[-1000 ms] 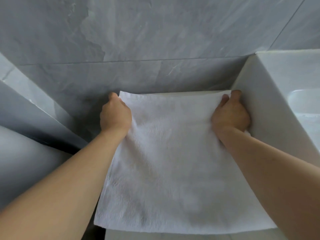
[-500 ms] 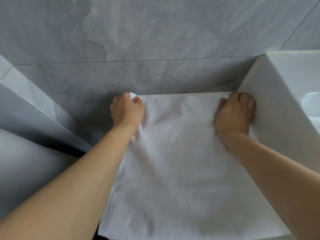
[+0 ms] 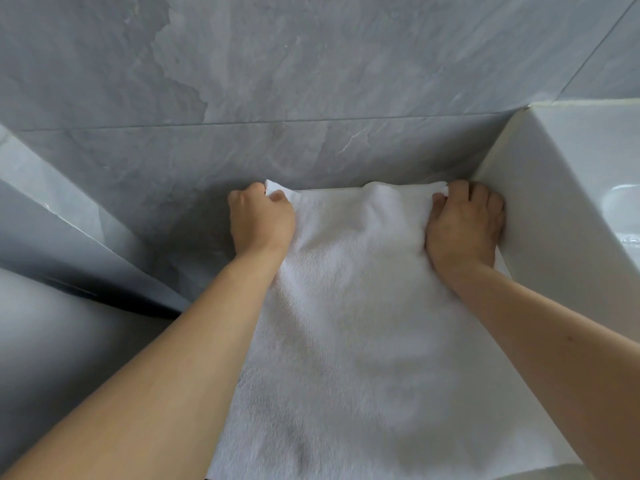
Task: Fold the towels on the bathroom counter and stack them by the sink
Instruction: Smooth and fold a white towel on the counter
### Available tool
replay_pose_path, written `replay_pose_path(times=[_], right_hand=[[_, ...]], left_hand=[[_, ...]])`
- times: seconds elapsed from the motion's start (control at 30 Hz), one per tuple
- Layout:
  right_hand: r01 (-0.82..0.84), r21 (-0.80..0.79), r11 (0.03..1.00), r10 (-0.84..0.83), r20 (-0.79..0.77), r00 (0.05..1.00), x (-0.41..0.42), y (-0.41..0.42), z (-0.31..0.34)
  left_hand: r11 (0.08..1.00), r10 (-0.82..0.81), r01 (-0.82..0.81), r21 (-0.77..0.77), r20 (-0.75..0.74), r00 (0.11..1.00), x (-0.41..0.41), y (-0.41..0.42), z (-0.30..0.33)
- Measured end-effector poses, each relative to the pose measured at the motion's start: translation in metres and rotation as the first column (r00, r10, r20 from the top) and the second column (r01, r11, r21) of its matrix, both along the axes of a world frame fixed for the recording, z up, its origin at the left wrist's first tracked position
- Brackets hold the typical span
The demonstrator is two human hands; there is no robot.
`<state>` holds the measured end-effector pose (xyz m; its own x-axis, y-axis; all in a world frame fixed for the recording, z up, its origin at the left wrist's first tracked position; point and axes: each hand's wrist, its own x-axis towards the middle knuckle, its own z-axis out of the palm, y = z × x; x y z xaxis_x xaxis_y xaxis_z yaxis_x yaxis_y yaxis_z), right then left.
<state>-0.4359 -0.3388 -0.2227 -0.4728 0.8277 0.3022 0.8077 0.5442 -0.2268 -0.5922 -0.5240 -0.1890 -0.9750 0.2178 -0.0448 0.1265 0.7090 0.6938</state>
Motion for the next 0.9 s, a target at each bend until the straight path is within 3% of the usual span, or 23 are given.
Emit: replay_pose_path(times=[0.4, 0.57, 0.77, 0.9], right_hand=[[-0.029, 0.003, 1.0, 0.03, -0.026, 0.999, 0.001, -0.001, 0.001], [-0.042, -0.017, 0.999, 0.042, 0.001, 0.999, -0.002, 0.001, 0.001], [-0.035, -0.017, 0.999, 0.034, -0.018, 0.999, -0.002, 0.003, 0.001], [-0.044, -0.023, 0.999, 0.044, -0.021, 0.999, -0.003, 0.005, 0.0]], left_hand=[[0.98, 0.172, -0.184, -0.08, -0.133, 0.976, 0.004, -0.02, -0.018], [0.978, 0.192, -0.204, -0.042, -0.194, 0.962, 0.006, -0.019, -0.025], [0.967, 0.246, -0.23, 0.107, -0.175, 0.953, 0.005, -0.02, -0.028], [0.969, 0.248, -0.241, 0.06, -0.165, 0.955, 0.003, -0.018, -0.028]])
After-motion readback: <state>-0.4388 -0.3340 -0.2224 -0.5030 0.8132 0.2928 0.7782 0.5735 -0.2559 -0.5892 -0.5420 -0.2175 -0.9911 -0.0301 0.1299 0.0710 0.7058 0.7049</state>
